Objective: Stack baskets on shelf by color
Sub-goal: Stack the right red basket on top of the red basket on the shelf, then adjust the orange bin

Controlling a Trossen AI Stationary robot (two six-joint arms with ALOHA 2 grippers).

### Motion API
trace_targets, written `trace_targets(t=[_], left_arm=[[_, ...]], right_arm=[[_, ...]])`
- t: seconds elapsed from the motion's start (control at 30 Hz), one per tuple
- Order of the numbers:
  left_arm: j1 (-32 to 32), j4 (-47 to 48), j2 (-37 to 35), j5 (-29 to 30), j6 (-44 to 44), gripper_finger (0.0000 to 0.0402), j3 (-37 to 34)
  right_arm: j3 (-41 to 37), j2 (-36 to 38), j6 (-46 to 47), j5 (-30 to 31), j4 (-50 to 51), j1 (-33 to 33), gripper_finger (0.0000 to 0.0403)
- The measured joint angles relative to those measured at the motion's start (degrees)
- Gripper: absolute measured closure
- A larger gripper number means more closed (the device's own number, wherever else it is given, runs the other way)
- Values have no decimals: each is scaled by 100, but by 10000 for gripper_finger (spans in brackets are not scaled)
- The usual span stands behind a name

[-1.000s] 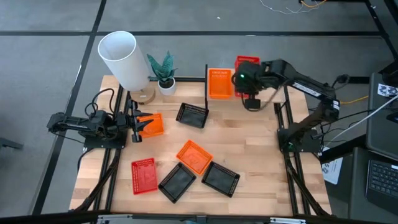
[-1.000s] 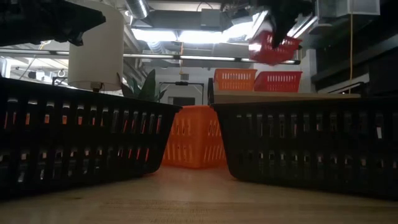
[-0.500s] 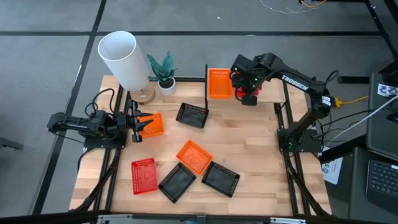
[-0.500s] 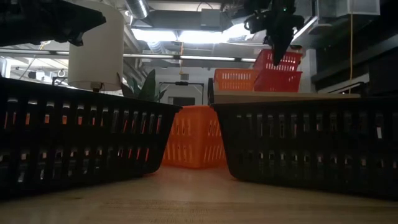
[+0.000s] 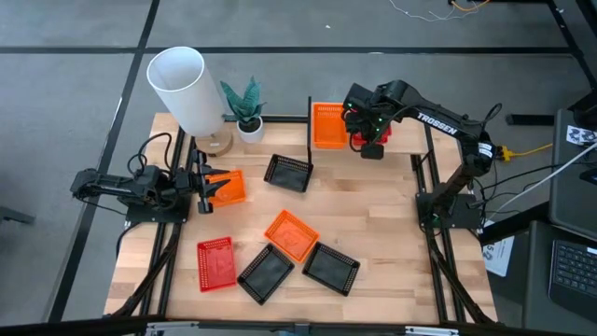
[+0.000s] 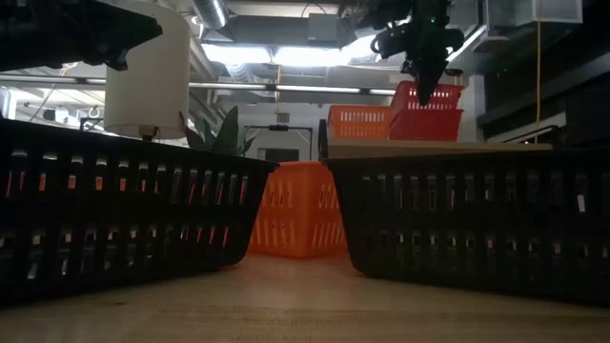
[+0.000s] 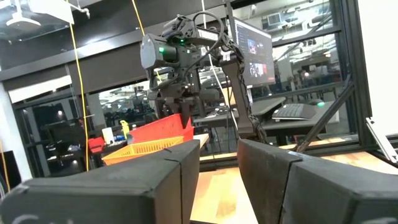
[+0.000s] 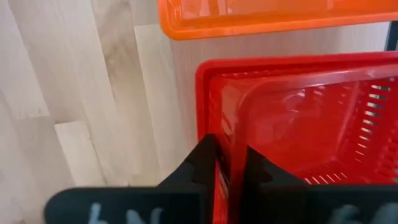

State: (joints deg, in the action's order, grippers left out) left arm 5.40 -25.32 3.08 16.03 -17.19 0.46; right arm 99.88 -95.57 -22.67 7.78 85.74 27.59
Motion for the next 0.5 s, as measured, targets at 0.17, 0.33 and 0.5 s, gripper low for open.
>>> trace_targets(t=[0.17, 0.33, 0.5], left_arm=[[-1, 0, 1, 0, 0, 298, -1], [1, 2, 1, 0, 0, 296, -1], [1, 2, 1, 0, 0, 298, -1]], right_arm=[[2, 0, 9, 1, 1, 0, 335], [3, 0, 255, 7, 11, 0, 307], [230, 2, 491, -253, 329, -33, 294]])
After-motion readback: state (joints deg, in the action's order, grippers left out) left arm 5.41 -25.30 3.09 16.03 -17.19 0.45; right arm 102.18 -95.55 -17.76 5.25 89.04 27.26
